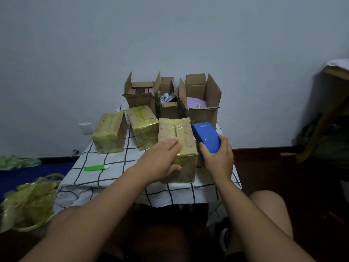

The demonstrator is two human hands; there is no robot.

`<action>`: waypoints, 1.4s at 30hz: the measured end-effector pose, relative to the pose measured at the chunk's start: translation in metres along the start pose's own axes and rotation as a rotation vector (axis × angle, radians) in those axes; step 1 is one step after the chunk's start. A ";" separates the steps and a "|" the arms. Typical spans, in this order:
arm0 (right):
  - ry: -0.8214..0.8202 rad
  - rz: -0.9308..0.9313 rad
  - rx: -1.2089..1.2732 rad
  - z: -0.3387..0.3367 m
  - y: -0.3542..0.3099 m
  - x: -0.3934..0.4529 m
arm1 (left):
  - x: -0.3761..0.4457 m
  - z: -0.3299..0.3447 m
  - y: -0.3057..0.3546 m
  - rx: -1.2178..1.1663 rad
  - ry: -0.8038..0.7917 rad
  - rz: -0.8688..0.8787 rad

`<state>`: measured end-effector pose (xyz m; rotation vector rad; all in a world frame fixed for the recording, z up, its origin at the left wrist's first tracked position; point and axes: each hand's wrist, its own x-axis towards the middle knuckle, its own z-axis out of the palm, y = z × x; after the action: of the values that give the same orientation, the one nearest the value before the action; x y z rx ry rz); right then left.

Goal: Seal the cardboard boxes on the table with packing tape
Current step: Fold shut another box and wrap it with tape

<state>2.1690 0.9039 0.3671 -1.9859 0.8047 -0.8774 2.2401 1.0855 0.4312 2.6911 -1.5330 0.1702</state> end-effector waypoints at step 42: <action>-0.602 -0.020 1.088 -0.110 -0.072 0.016 | -0.016 -0.082 0.032 -1.234 0.331 -0.362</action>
<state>2.1061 0.8803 0.4814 -1.1415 -0.0824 -0.4836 2.1990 1.0900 0.5100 1.7319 -0.6311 -0.2552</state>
